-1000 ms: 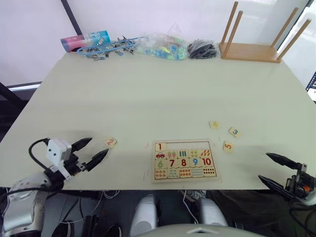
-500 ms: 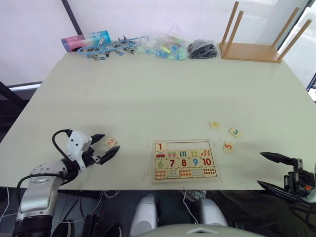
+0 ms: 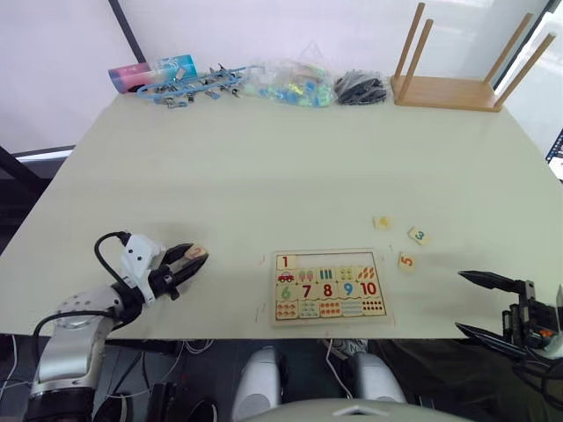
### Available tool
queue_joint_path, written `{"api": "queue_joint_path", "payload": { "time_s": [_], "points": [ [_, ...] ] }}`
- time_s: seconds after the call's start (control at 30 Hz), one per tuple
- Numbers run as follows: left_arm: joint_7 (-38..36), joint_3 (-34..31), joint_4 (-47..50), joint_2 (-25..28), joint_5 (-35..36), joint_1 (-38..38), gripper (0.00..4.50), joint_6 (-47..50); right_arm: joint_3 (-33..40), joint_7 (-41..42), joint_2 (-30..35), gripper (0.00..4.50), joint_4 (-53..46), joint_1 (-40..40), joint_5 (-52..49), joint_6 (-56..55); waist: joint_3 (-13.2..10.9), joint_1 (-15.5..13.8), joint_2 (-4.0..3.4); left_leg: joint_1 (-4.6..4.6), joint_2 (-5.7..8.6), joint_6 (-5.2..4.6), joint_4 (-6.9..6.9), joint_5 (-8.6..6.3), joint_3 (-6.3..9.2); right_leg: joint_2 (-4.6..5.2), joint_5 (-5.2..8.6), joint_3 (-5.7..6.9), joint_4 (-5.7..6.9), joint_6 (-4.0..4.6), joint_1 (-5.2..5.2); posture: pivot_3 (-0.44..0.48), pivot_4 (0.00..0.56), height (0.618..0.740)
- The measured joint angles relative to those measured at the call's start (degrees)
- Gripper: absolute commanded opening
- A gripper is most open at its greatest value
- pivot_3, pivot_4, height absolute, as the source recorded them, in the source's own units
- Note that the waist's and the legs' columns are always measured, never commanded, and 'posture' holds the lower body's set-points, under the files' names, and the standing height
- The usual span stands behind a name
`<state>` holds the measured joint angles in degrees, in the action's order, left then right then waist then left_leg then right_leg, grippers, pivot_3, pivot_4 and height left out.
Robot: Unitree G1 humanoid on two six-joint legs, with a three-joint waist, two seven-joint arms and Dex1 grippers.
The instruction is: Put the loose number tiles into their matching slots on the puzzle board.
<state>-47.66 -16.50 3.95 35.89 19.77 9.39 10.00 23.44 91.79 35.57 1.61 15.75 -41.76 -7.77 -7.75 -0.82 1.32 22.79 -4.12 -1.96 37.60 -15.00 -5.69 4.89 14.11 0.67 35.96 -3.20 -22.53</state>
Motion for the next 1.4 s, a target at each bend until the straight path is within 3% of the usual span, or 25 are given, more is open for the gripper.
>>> {"api": "queue_joint_path", "payload": {
  "time_s": [0.13,0.23,0.3,0.33,0.37,0.4,0.57,0.73,0.8,0.9,0.97,1.13,1.4],
  "points": [
    [7.6,0.4,7.4,-5.6,0.1,2.8,1.52,4.3,-0.2,0.2,0.0,4.50,0.8,-0.8,0.1,0.0,0.0,-0.1,0.00,0.00,0.02,-0.01,0.00,0.00,0.03,0.02,-0.01,0.01,0.00,-0.01,0.03,0.000,0.150,0.738],
    [8.6,0.4,8.2,-6.2,0.2,3.1,1.52,4.9,-0.2,0.2,0.0,4.50,0.9,-0.8,0.1,0.0,0.0,-0.1,0.01,0.00,0.03,0.00,0.00,0.00,0.05,0.01,-0.01,0.02,0.00,-0.01,0.04,0.000,0.150,0.738],
    [14.1,0.9,13.6,-9.6,0.3,5.0,1.52,8.7,-0.3,0.3,0.0,4.50,0.9,-1.0,0.1,0.0,0.0,-0.1,0.01,-0.01,0.02,-0.01,0.00,0.01,0.07,-0.02,-0.01,0.03,0.00,0.00,0.04,0.000,0.150,0.738],
    [25.2,4.4,24.1,-18.6,0.3,8.3,1.52,15.4,-0.3,0.3,0.0,4.50,1.1,-1.2,0.1,0.0,0.0,-0.1,0.06,0.00,0.08,-0.02,0.00,0.01,0.05,-0.02,-0.02,-0.02,-0.02,-0.02,0.11,0.000,0.150,0.738],
    [26.0,4.9,24.9,-19.2,0.2,8.5,1.52,16.0,-0.3,0.3,0.0,4.50,1.1,-1.2,0.0,0.0,0.0,-0.1,0.07,0.00,0.09,-0.02,0.00,0.01,0.06,-0.02,-0.02,-0.01,-0.01,-0.02,0.12,0.000,0.150,0.738],
    [31.4,6.9,28.9,-22.8,-0.6,9.2,1.52,19.9,-0.3,0.3,0.0,4.50,1.1,-1.2,0.0,0.0,0.0,-0.1,0.07,-0.01,0.14,-0.02,0.01,0.01,0.11,-0.07,-0.02,0.00,-0.01,-0.02,0.12,0.000,0.150,0.738],
    [41.3,9.9,35.9,-26.1,-3.4,9.7,1.52,28.6,-0.3,0.3,0.0,4.50,1.1,-1.1,0.0,0.0,0.0,0.0,0.06,-0.03,0.25,-0.01,0.02,0.02,0.18,-0.21,-0.02,-0.02,0.00,0.00,0.13,0.000,0.150,0.738],
    [46.0,11.7,38.9,-28.0,-5.7,10.7,1.52,31.8,-0.3,0.3,0.0,4.50,1.1,-1.1,0.0,0.0,0.0,0.0,0.07,-0.02,0.28,-0.01,0.03,0.01,0.16,-0.20,-0.02,-0.04,-0.01,0.00,0.12,0.000,0.150,0.738],
    [47.3,12.1,39.6,-28.2,-6.7,11.1,2.90,32.3,-0.3,0.3,0.1,4.50,1.1,-1.1,0.0,0.0,0.0,0.0,0.08,-0.02,0.29,-0.01,0.03,0.01,0.17,-0.20,-0.02,-0.04,-0.01,0.00,0.12,0.000,0.150,0.738],
    [49.1,12.1,40.5,-28.4,-8.4,11.4,3.98,33.2,-0.3,0.3,0.1,4.50,1.1,-1.0,0.0,0.0,0.0,0.0,0.08,-0.03,0.28,-0.01,0.05,0.01,0.19,-0.20,-0.02,-0.04,-0.01,0.00,0.11,0.000,0.150,0.738],
    [49.3,12.1,40.5,-28.5,-8.6,11.4,4.46,33.2,-0.3,0.3,0.1,4.50,1.1,-1.0,0.0,0.0,0.0,0.0,0.08,-0.03,0.28,-0.01,0.06,0.01,0.20,-0.20,-0.02,-0.03,-0.01,0.00,0.11,0.000,0.150,0.738],
    [47.3,12.2,40.5,-28.3,-8.2,11.6,4.46,32.5,-0.3,0.3,0.0,4.50,1.1,-1.0,0.0,-0.2,0.0,0.0,0.08,-0.02,0.28,-0.01,0.07,0.01,0.20,-0.20,-0.01,-0.03,-0.01,0.00,0.11,0.000,0.150,0.738],
    [30.3,5.0,39.6,-17.0,-0.4,11.4,4.46,23.8,-0.3,-0.7,-1.8,4.50,1.2,-1.0,1.2,-1.8,0.0,0.0,0.07,-0.01,0.28,-0.01,0.09,0.01,0.19,-0.17,-0.01,0.00,-0.01,0.01,0.10,0.000,0.150,0.738]
  ]
}}
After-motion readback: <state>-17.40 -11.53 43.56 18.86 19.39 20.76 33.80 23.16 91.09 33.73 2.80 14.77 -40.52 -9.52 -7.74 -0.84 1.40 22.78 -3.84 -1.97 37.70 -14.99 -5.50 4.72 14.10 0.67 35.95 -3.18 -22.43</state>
